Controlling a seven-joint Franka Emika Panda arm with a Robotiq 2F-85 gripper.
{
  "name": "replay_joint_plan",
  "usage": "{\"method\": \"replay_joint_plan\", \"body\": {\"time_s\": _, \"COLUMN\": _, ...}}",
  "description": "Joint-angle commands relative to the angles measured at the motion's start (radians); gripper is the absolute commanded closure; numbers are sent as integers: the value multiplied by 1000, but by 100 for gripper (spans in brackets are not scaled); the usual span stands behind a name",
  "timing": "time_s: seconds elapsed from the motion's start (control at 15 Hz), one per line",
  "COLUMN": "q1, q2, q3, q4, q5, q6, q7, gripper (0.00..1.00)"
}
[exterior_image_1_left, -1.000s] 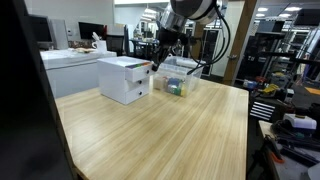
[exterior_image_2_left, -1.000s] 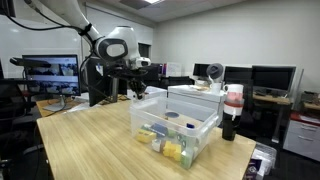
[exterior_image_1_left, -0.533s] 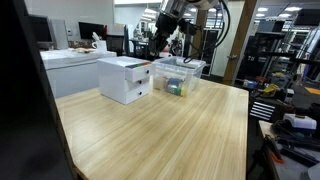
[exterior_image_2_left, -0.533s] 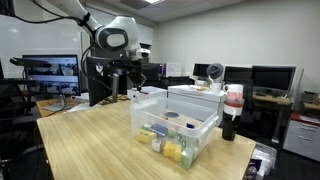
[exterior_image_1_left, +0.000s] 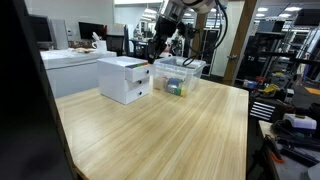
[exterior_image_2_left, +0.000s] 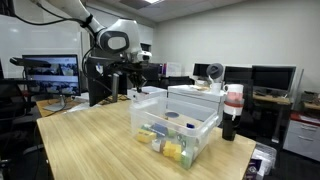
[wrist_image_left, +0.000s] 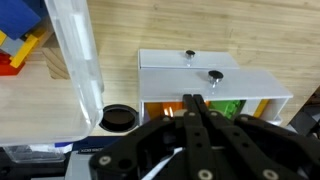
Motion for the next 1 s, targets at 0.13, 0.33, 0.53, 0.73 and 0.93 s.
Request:
{"method": "replay_joint_plan", "body": {"time_s": 0.13, "q1": -35, "q2": -20, "q3": 17, "q4": -17, "q5": 27, "q6": -70, "q7": -52, "gripper": 94}}
{"method": "replay_joint_plan", "body": {"time_s": 0.33, "q1": -35, "q2": -26, "q3": 14, "q4": -15, "q5": 24, "q6": -109, "q7": -54, "gripper": 94}}
{"method": "replay_joint_plan", "body": {"time_s": 0.53, "q1": -34, "q2": -23, "q3": 13, "q4": -18, "q5": 25, "q6": -105, "q7": -50, "gripper": 69}}
{"method": "replay_joint_plan", "body": {"time_s": 0.73, "q1": -32, "q2": -24, "q3": 15, "q4": -36, "q5": 31, "q6": -24, "q7": -52, "gripper": 55}}
{"method": "replay_joint_plan", "body": {"time_s": 0.93, "q1": -33, "q2": -29, "q3": 19, "q4": -43, "q5": 37, "q6": 21, "q7": -54, "gripper": 35}}
